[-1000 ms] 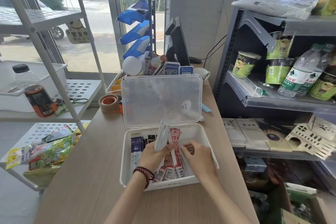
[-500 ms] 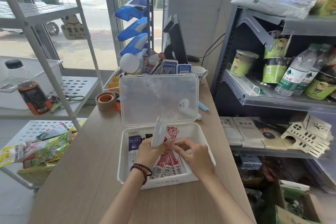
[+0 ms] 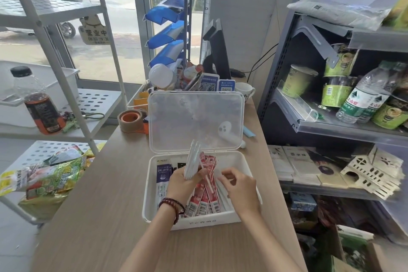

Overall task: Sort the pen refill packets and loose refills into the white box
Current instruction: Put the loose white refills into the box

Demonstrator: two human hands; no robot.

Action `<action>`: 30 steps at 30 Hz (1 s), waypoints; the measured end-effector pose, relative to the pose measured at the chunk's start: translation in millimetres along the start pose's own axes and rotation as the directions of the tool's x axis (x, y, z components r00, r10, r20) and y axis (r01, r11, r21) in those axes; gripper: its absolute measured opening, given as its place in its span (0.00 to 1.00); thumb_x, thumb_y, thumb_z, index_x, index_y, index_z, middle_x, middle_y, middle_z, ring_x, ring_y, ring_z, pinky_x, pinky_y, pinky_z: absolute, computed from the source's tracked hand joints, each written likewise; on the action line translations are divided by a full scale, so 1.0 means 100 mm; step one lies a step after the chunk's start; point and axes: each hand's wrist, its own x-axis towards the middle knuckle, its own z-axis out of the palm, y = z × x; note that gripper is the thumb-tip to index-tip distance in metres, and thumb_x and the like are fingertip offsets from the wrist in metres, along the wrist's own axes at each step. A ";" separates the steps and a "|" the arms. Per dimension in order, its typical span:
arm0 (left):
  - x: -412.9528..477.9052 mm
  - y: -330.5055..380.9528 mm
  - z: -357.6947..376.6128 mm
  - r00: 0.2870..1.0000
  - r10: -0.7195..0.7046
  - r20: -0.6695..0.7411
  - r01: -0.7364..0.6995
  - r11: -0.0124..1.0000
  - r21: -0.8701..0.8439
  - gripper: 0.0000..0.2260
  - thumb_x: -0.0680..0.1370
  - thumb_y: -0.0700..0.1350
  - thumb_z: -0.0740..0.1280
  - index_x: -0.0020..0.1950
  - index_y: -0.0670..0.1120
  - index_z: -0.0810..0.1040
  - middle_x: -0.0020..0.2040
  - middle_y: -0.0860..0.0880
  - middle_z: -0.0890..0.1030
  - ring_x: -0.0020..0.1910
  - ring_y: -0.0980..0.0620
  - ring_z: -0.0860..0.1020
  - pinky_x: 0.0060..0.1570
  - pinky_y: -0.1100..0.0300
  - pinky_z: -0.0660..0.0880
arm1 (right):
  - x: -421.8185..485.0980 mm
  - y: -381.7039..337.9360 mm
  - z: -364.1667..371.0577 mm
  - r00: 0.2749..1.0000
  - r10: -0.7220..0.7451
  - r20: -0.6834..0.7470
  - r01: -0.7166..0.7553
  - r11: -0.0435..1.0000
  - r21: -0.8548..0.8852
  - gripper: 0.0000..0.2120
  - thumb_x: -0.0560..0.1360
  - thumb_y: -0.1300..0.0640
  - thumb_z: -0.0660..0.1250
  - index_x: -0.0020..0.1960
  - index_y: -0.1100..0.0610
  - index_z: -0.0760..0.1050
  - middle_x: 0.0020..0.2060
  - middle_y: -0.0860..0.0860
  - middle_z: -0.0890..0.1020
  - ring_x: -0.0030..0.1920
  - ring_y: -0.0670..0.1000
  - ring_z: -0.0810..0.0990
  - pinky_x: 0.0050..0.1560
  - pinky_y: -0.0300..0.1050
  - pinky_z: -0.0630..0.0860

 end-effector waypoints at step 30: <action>-0.04 0.05 0.01 1.000 0.002 -0.008 -0.002 1.000 -0.016 0.07 0.72 0.47 0.72 0.45 0.45 0.81 0.36 0.43 0.84 0.32 0.51 0.83 0.34 0.56 0.80 | 0.05 0.07 0.05 0.962 0.248 0.119 -0.162 0.861 -0.482 0.11 0.77 0.53 0.67 0.58 0.51 0.80 0.50 0.51 0.84 0.48 0.53 0.83 0.42 0.44 0.78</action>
